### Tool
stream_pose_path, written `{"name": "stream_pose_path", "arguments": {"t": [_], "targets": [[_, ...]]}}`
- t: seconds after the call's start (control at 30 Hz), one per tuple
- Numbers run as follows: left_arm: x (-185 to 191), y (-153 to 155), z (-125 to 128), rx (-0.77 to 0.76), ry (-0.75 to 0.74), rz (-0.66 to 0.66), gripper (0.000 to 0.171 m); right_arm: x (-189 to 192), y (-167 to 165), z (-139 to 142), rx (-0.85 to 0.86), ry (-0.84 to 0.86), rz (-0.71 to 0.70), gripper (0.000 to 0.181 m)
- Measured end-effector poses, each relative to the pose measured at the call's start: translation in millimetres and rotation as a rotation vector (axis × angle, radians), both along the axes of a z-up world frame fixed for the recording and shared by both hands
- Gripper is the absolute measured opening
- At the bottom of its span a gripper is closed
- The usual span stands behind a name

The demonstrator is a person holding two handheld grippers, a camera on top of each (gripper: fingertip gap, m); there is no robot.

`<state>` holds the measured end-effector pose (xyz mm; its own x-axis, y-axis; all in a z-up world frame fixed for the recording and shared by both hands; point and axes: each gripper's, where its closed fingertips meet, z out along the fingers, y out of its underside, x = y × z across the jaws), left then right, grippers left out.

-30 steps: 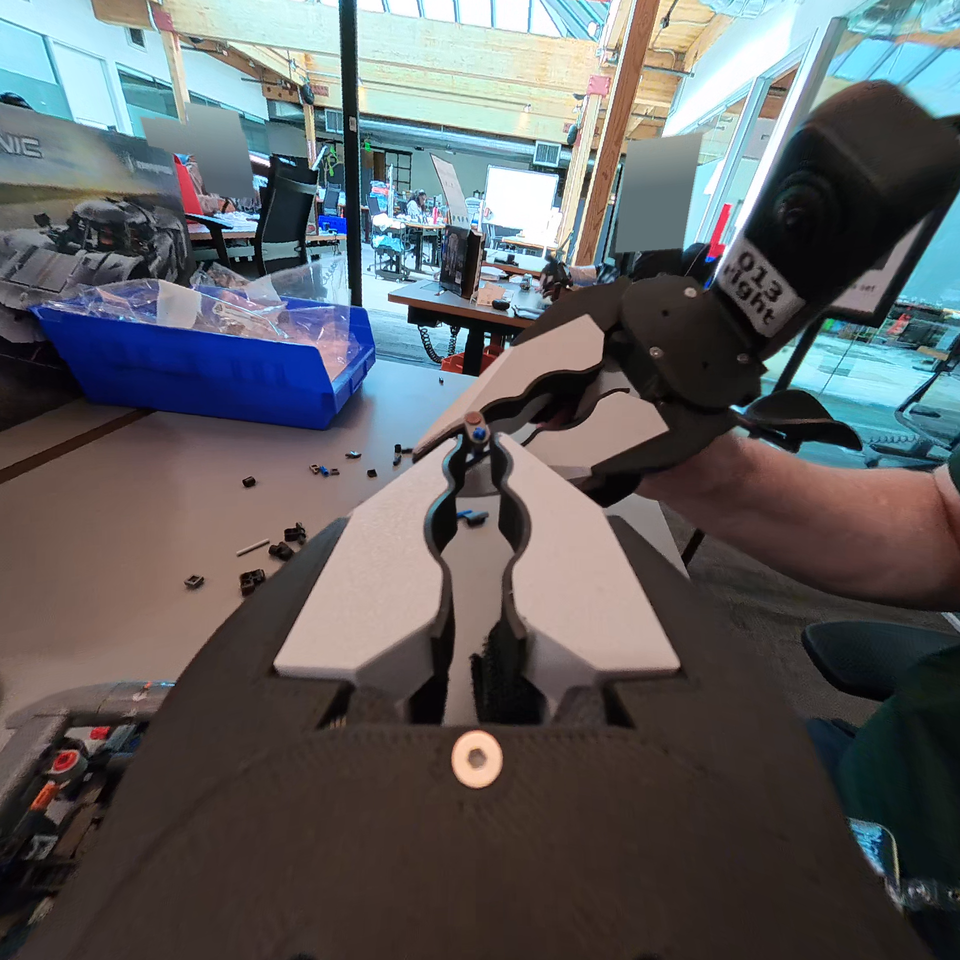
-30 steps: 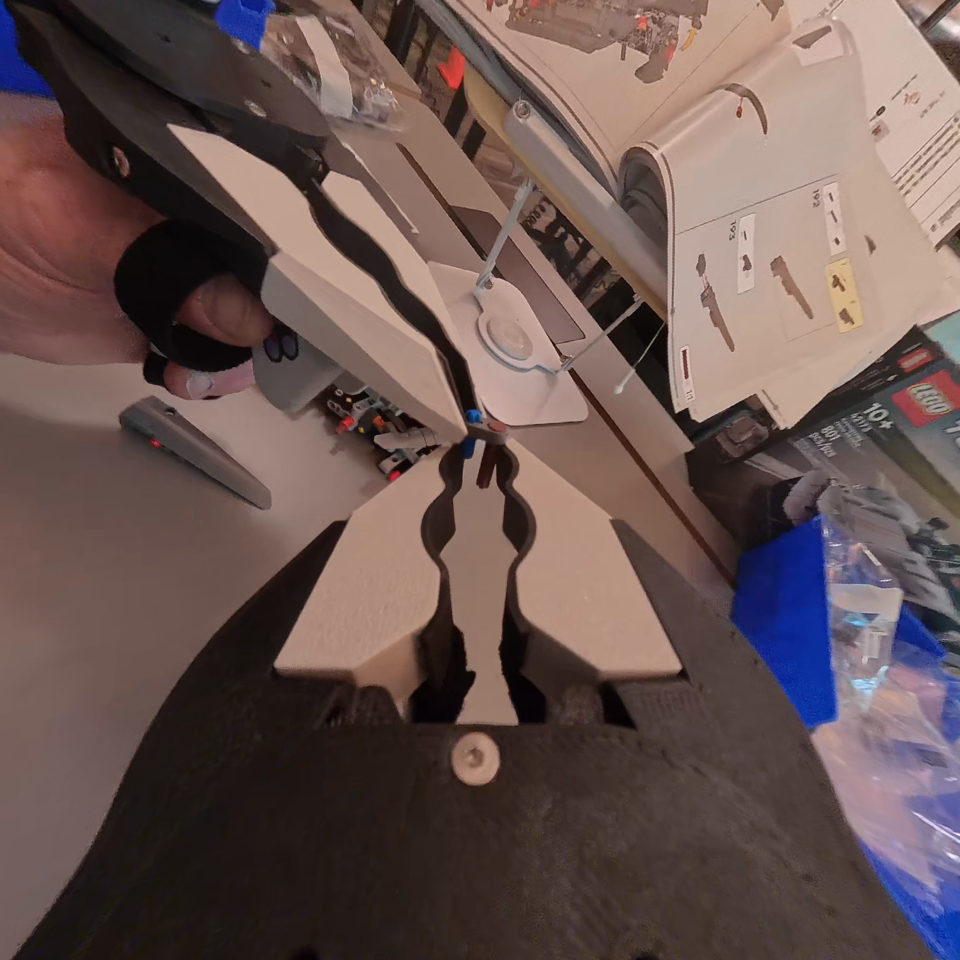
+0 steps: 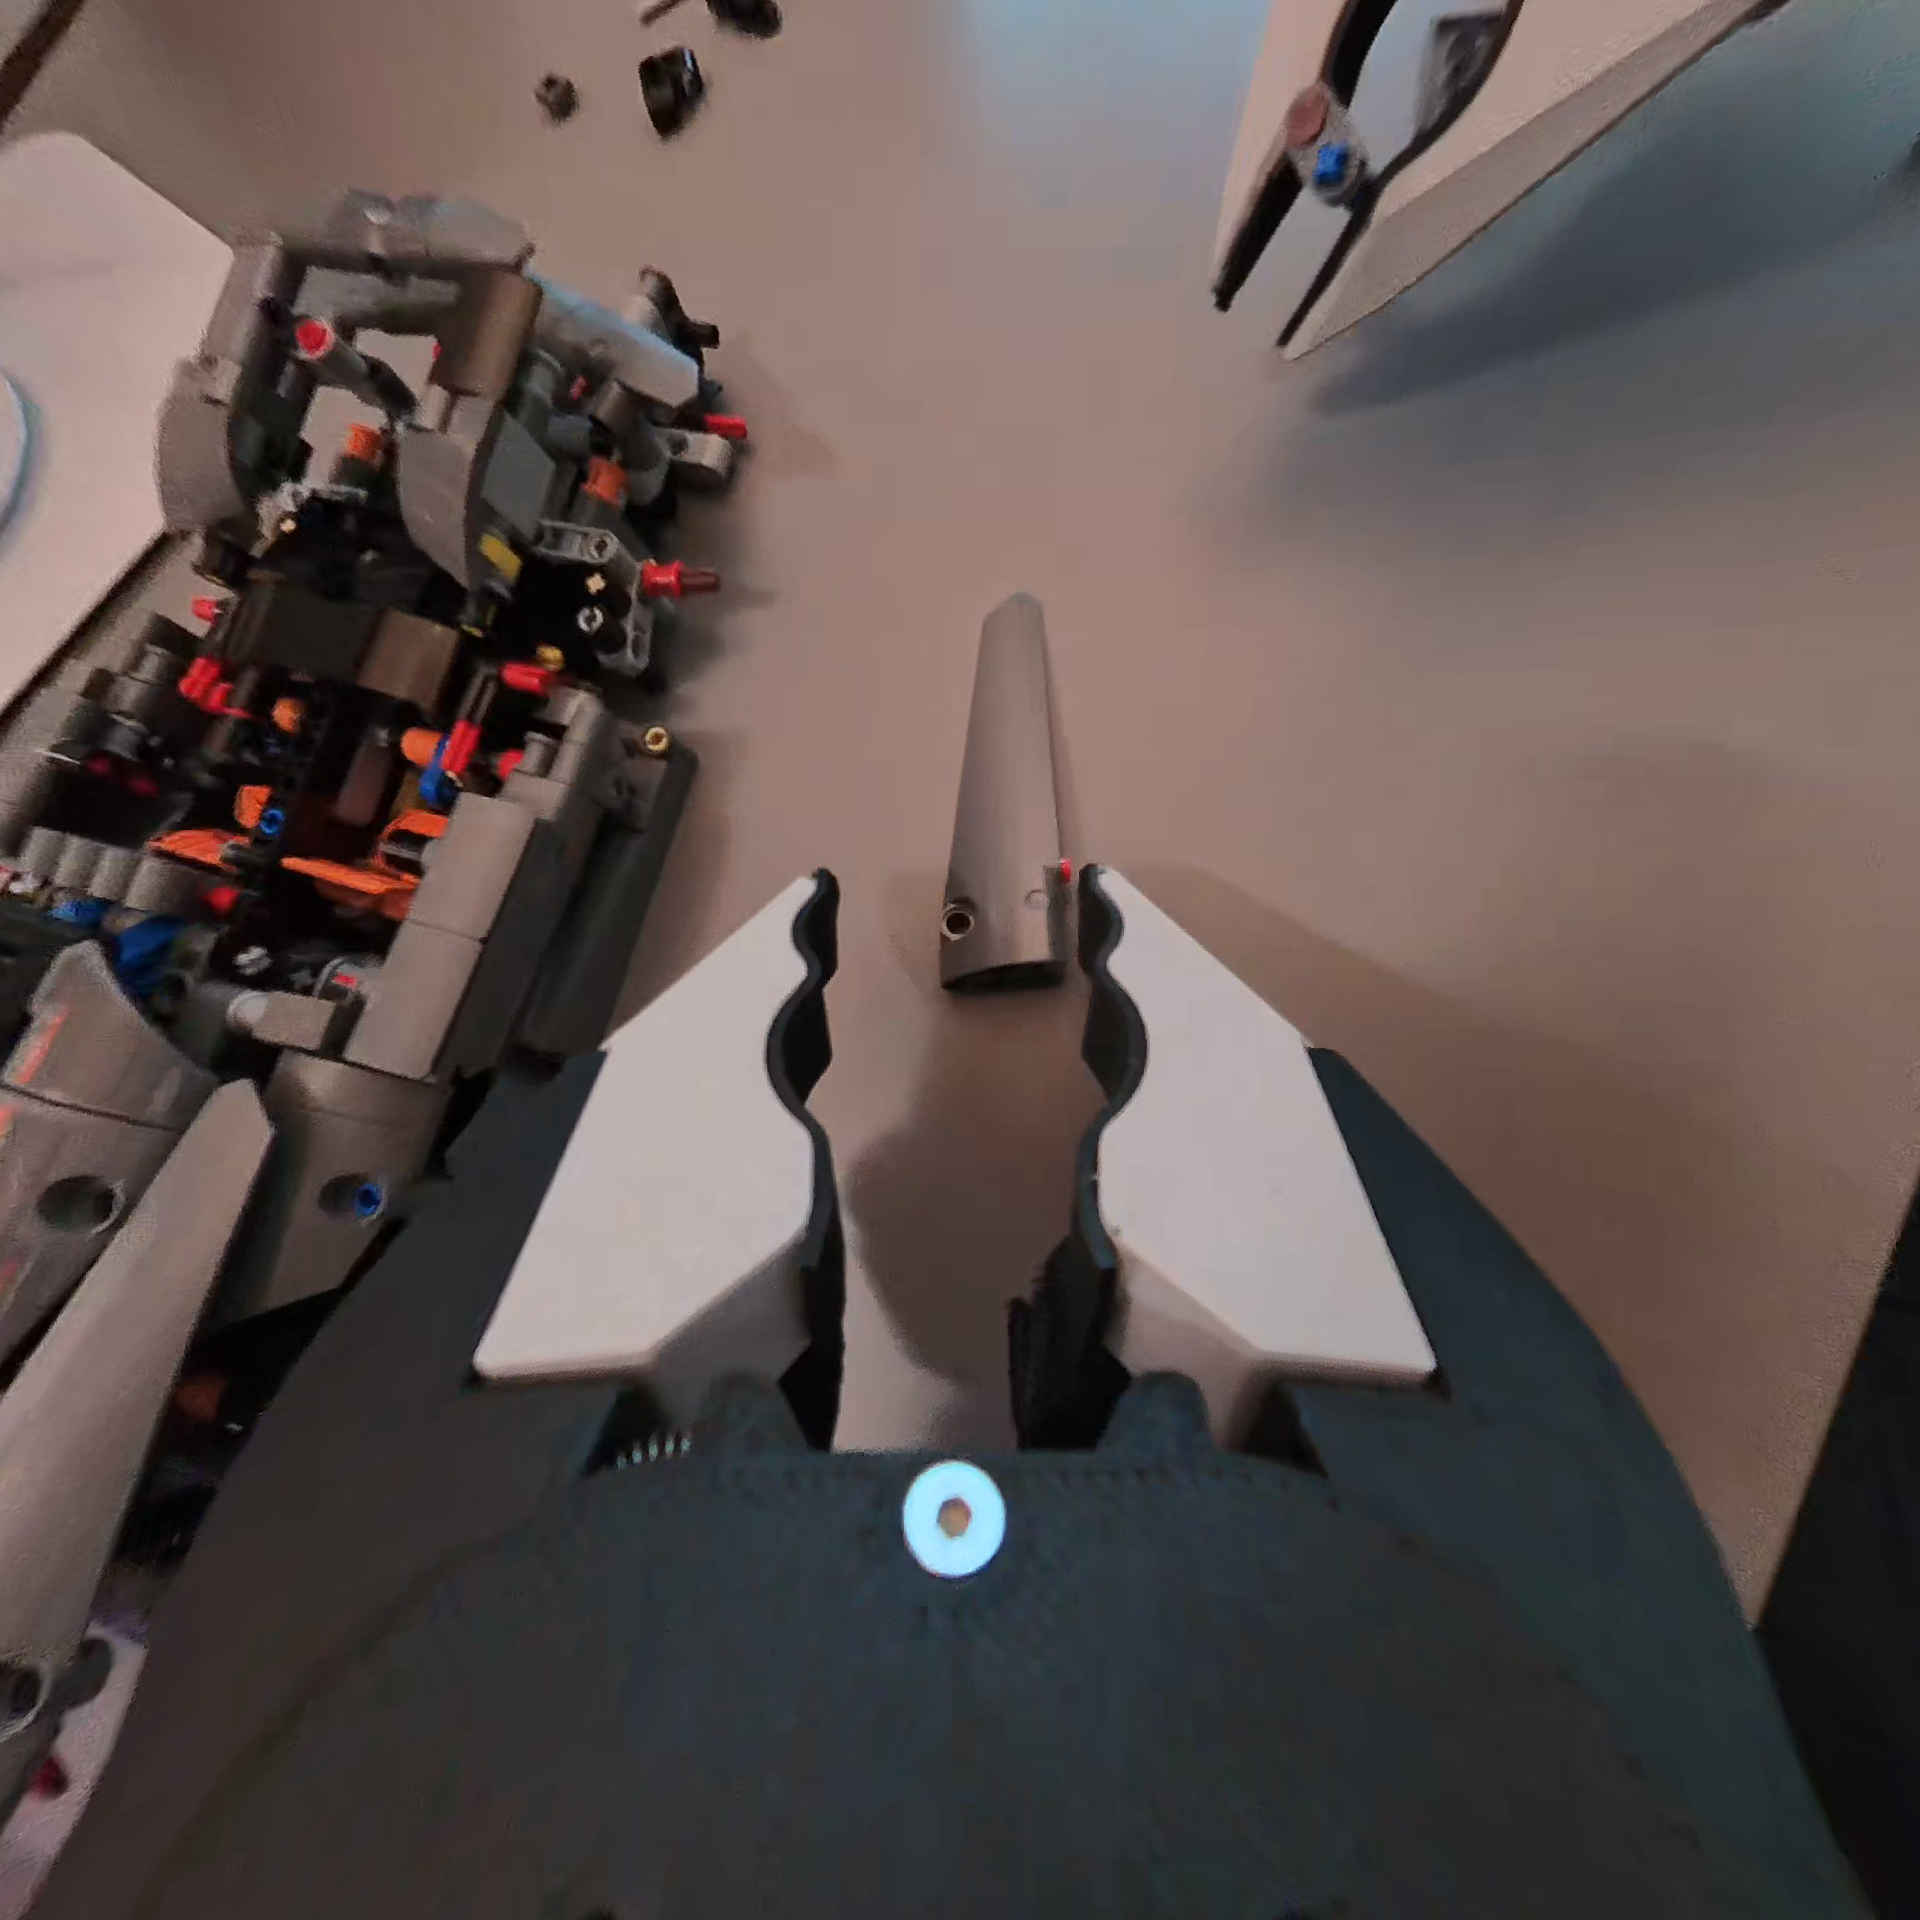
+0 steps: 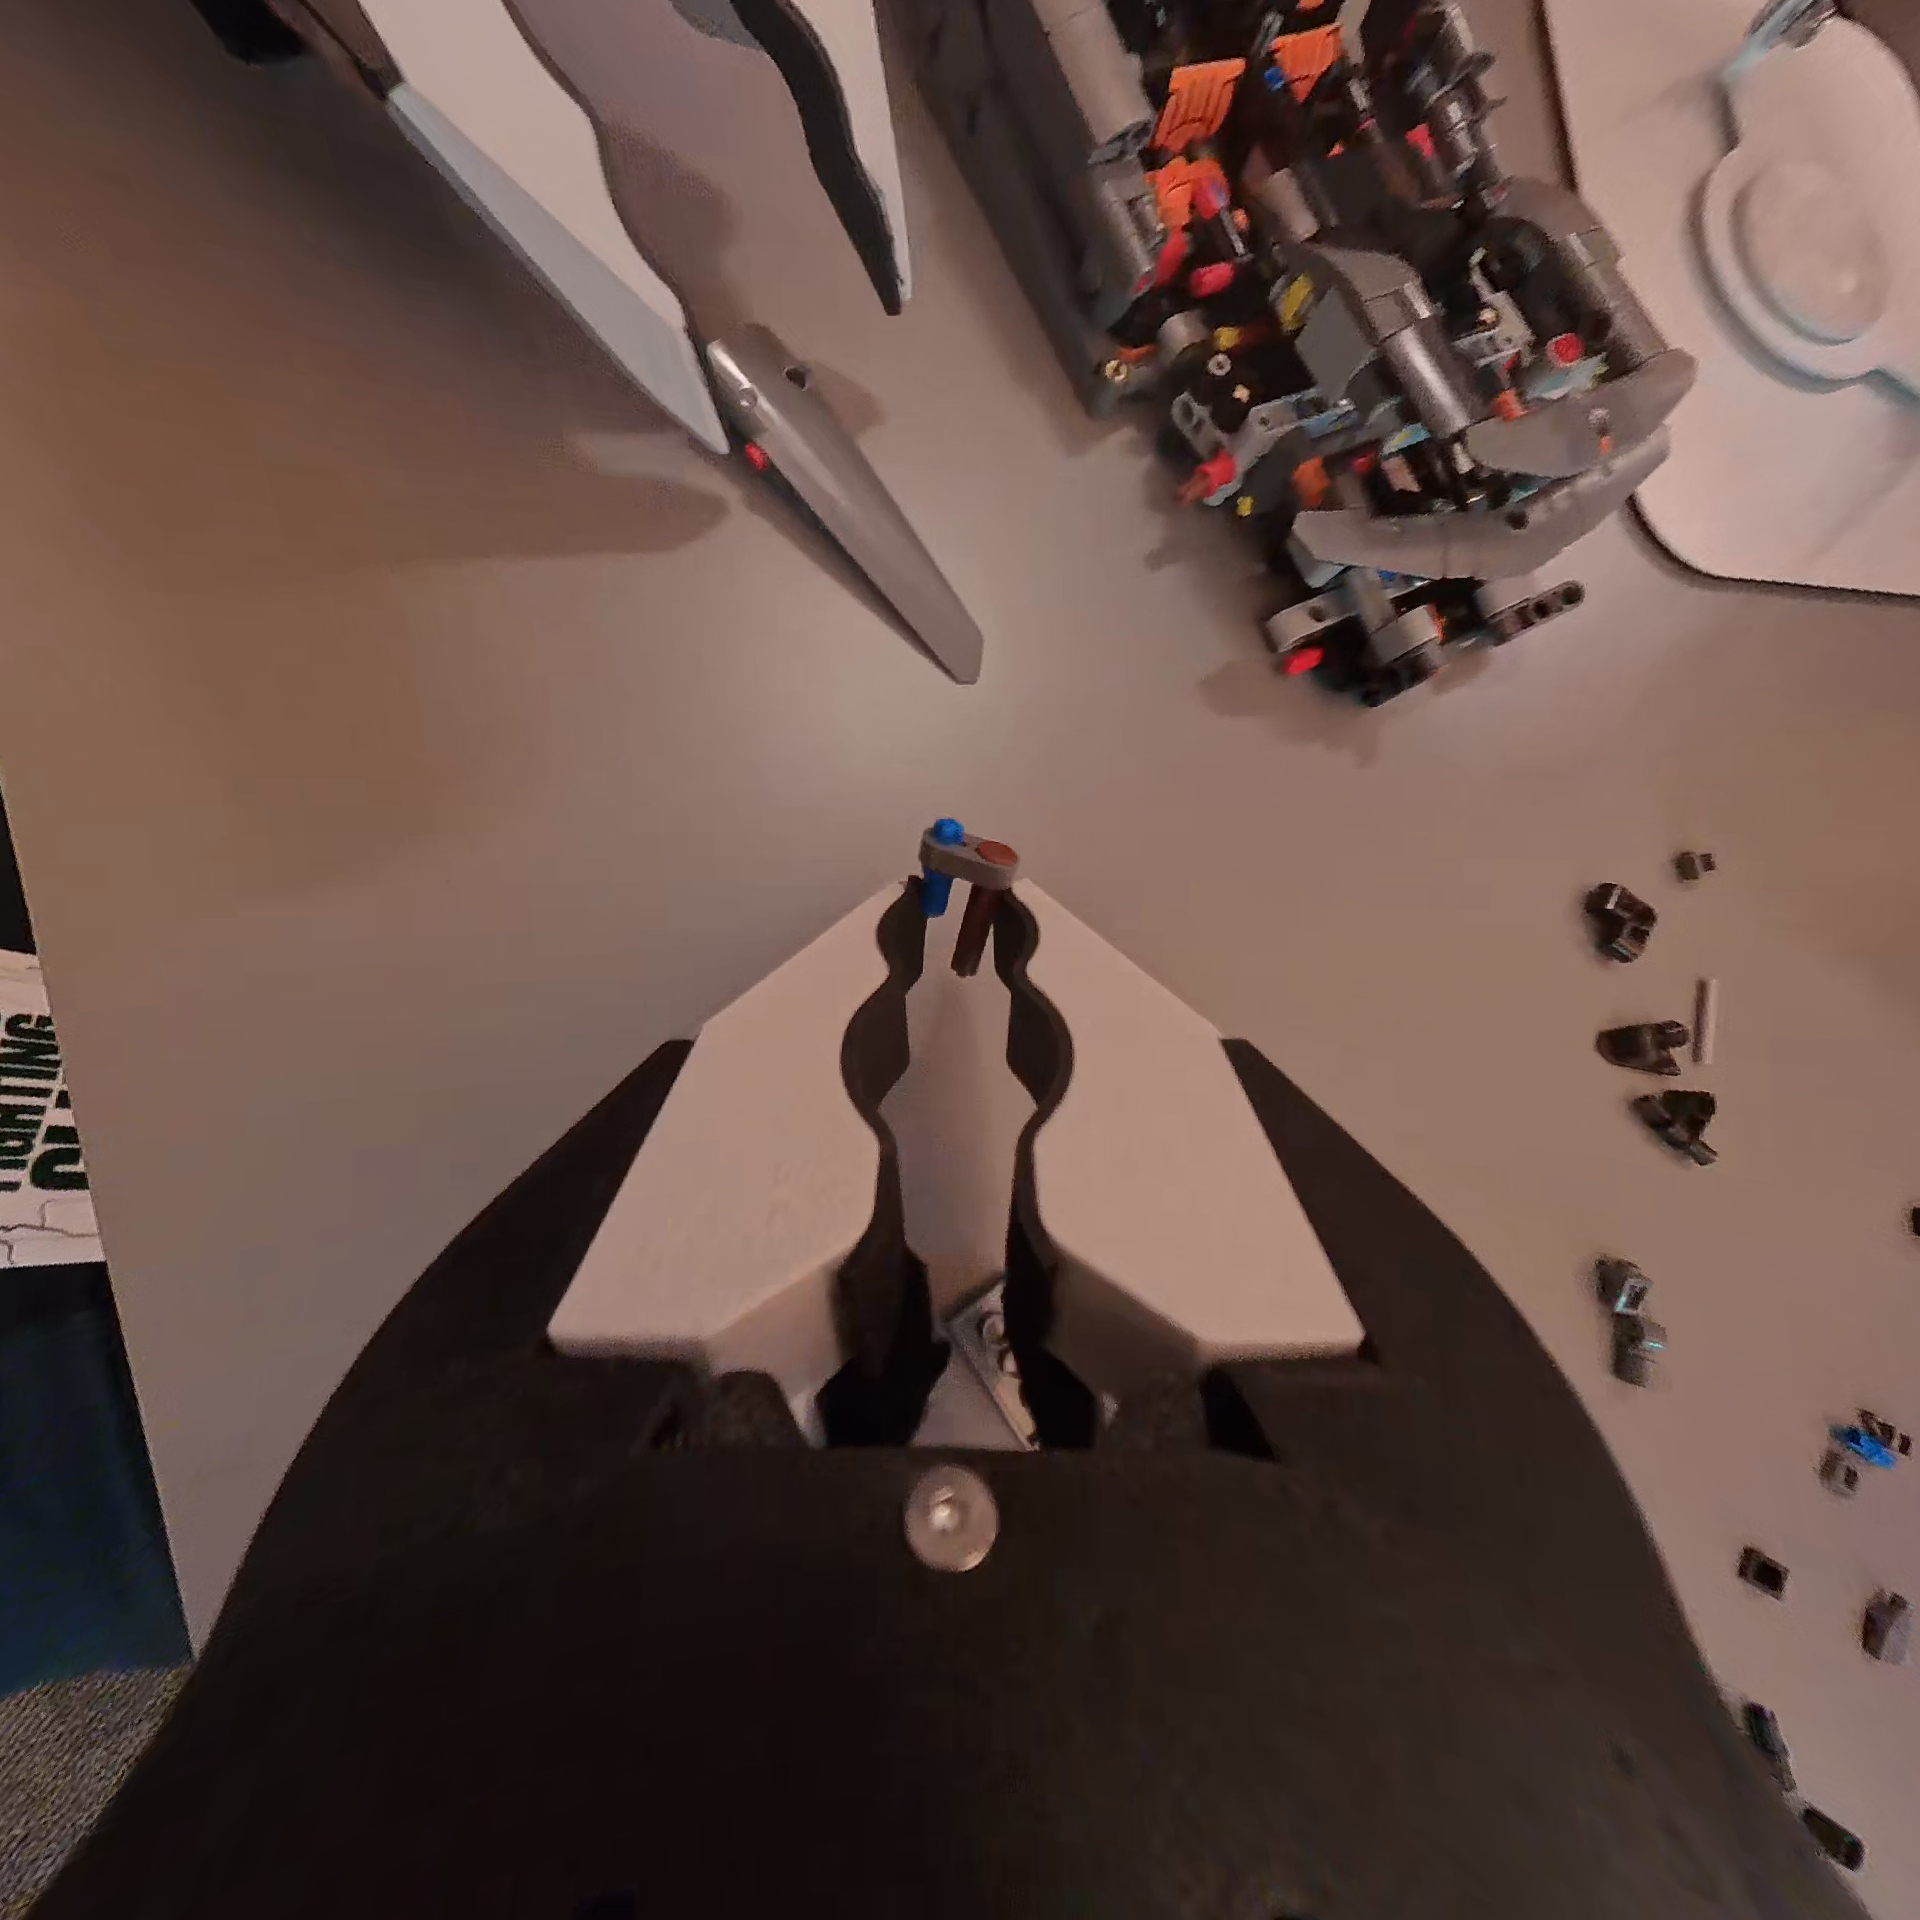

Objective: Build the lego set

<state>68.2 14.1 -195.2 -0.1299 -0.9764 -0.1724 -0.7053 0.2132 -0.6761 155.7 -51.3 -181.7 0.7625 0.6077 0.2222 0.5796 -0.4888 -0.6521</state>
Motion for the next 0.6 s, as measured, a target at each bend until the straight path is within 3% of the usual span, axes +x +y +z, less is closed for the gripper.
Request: {"name": "stream_pose_path", "arguments": {"t": [0.2, 0.4, 0.6], "targets": [[6.5, -5.2, -10.0, -0.042, -0.003, -0.002, 0.023, -6.3, -4.0, -13.5, -0.083, -0.004, 0.015, 0.010], [10.0, -4.5, -9.8, -0.047, -0.008, 0.019, 0.022, -9.6, -4.8, -22.4, -0.131, 0.019, 0.009, 0.017], [15.1, -9.2, -1.9, -0.113, -0.039, 0.028, 0.022, -5.1, -0.5, -9.5, -0.069, 0.047, -0.021, 0.032]]}}
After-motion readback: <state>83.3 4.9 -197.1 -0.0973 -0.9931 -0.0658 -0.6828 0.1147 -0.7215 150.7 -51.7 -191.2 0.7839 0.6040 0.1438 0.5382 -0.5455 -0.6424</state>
